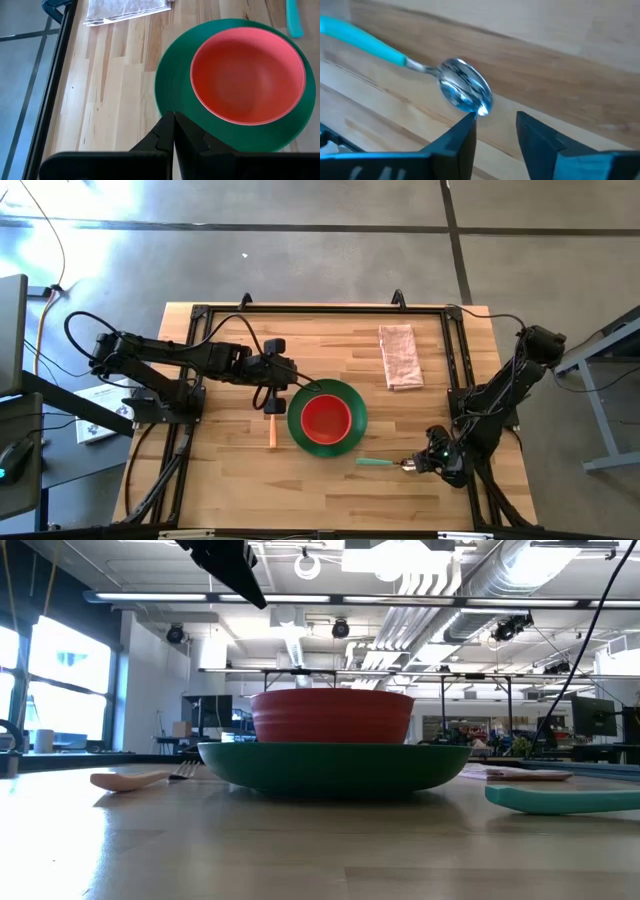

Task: Set table place
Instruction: Put the blue spoon into the orange bowl

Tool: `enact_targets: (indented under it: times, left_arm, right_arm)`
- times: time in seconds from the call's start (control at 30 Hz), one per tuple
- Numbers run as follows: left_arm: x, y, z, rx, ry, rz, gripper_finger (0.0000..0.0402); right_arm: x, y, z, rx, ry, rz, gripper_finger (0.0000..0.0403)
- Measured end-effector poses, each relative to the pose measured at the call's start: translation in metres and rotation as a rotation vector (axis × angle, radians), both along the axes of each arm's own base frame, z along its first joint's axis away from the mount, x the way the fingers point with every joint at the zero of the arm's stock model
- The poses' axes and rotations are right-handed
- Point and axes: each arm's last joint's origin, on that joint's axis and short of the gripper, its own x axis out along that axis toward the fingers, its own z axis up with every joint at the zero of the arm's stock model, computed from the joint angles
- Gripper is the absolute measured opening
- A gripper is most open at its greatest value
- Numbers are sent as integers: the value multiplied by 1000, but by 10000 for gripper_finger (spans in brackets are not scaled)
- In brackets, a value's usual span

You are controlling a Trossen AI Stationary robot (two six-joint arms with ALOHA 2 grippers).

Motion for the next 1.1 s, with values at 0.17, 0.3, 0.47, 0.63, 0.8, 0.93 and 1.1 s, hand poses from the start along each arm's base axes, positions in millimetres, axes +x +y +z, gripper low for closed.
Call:
enact_targets:
  times: [0.17,0.3,0.47,0.63,0.8,0.93,1.1]
  left_arm:
    - [0,0,0,9,-2,14,0]
    - [0,0,0,10,-1,14,0]
    - [0,0,0,11,-1,13,0]
    - [0,1,0,17,1,11,0]
    - [0,1,0,28,1,20,0]
    - [0,1,0,33,3,14,0]
    - [0,1,0,33,4,14,0]
  right_arm:
    - [2,-2,1,-48,-71,-34,158]
    - [1,-3,0,-64,-62,-42,172]
    - [0,-5,-1,-72,-52,-58,174]
    - [1,-3,-2,-72,-55,-60,174]
    - [6,4,-11,-63,-52,-60,174]
    - [7,6,-15,-65,-47,-63,174]
    - [10,6,-18,-72,-40,-68,156]
